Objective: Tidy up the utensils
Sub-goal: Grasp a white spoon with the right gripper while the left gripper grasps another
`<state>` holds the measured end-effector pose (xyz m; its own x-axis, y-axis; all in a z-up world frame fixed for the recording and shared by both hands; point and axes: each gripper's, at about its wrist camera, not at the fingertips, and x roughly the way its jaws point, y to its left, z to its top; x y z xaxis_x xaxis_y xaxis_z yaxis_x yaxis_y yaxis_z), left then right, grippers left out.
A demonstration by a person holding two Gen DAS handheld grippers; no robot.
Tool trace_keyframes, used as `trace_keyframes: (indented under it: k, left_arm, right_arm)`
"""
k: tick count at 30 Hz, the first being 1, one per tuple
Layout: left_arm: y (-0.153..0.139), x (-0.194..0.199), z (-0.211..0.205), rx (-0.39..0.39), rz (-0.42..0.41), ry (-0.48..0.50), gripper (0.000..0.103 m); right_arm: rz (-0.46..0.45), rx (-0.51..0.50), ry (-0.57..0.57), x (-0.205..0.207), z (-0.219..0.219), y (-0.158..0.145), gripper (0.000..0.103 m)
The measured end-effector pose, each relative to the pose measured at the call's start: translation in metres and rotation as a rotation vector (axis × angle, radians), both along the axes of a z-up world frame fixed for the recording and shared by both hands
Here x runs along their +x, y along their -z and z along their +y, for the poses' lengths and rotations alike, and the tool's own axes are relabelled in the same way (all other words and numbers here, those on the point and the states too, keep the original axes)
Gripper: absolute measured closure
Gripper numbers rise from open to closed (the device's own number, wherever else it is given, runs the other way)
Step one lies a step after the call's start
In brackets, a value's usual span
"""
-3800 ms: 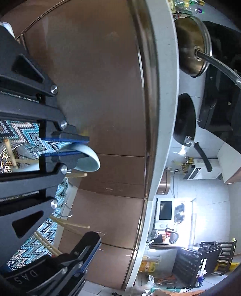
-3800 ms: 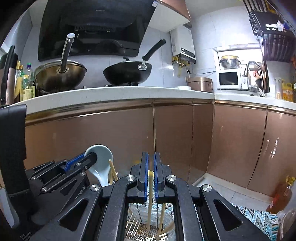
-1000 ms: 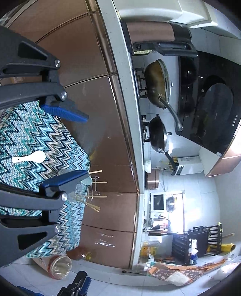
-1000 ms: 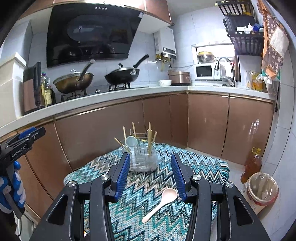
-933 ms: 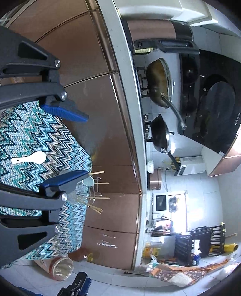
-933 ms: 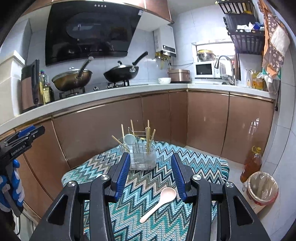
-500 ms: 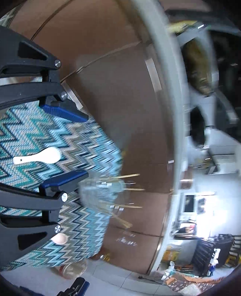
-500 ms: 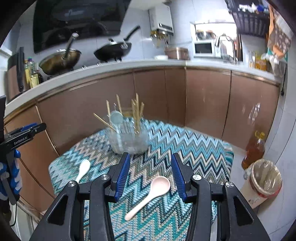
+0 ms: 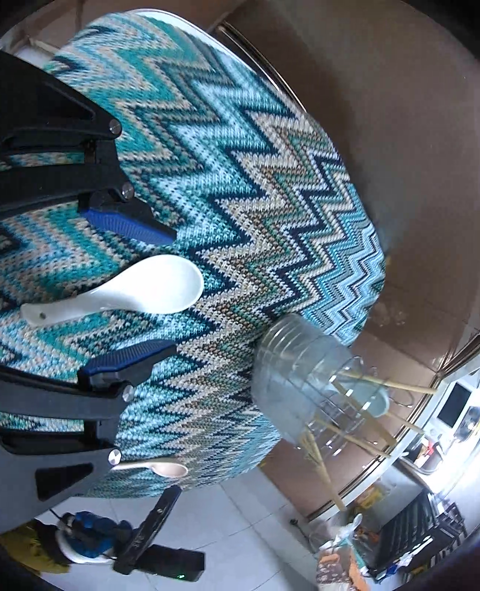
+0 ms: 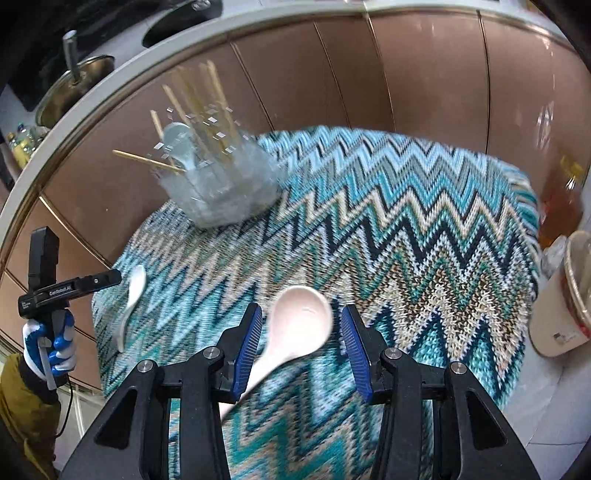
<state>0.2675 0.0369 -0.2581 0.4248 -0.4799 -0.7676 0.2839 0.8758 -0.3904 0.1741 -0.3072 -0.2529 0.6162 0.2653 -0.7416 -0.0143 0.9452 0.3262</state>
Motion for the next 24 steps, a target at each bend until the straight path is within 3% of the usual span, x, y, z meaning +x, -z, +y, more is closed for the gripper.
trace_keyframes:
  k: [5,9,12,16,24]
  left_arm:
    - [0.013,0.018,-0.002,-0.009,0.026,0.025,0.054]
    - [0.02,0.026,-0.004,0.004,0.052,0.047,0.079]
    - [0.025,0.027,-0.007,0.023,0.063,0.06,0.085]
    - [0.026,0.026,-0.007,0.04,0.059,0.054,0.096]
    - [0.009,0.012,-0.006,0.081,-0.009,-0.009,0.098]
  right_arm:
    - [0.048,0.035,-0.038,0.015,-0.009,0.019,0.058]
    - [0.068,0.066,-0.065,0.027,-0.012,0.029,0.061]
    - [0.08,0.089,-0.089,0.033,-0.015,0.035,0.069]
    - [0.089,0.085,-0.125,0.036,-0.014,0.038,0.09]
    - [0.053,0.031,-0.145,0.029,-0.002,0.021,0.096]
